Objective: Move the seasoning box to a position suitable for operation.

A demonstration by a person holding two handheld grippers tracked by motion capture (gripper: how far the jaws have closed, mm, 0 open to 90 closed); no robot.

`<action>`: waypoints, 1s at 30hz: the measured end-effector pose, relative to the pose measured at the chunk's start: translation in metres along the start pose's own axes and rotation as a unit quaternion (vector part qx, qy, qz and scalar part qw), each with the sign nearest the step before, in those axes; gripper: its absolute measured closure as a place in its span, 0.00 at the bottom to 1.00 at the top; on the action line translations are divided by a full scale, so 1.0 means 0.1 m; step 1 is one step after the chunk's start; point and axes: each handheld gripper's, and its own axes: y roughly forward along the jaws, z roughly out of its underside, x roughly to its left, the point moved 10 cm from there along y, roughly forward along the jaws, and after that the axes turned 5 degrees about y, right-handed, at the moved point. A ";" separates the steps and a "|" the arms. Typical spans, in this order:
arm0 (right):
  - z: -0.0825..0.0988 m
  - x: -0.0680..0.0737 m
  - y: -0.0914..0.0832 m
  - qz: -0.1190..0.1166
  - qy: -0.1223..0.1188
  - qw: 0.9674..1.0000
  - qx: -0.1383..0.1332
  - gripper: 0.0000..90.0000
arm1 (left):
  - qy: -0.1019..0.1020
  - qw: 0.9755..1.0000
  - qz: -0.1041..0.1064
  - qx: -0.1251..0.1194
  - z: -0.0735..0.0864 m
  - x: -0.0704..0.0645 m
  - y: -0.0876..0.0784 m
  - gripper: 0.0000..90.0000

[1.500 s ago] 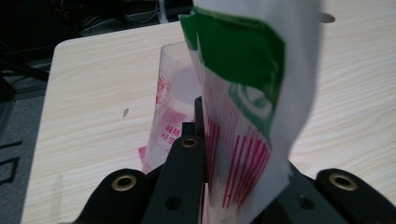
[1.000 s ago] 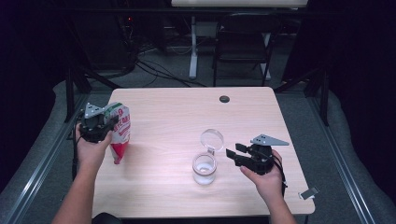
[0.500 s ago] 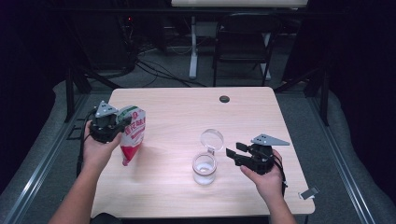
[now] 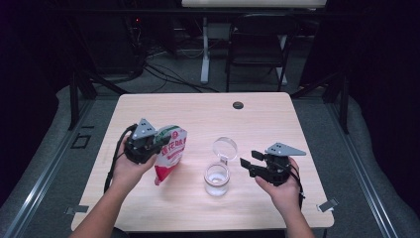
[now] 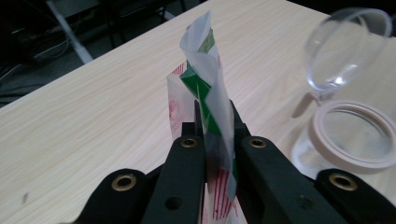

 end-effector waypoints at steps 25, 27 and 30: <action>-0.32 1.09 0.26 -0.112 -0.140 0.983 0.028 0.65 | -0.006 0.995 0.094 -0.042 0.37 -0.74 0.17 0.99; -0.30 1.14 0.42 -0.116 -0.145 0.982 0.042 0.67 | -0.003 0.995 0.095 -0.042 0.38 -0.77 0.19 0.99; -0.26 1.17 0.55 -0.120 -0.150 0.980 0.059 0.72 | -0.004 0.995 0.094 -0.043 0.38 -0.78 0.19 0.98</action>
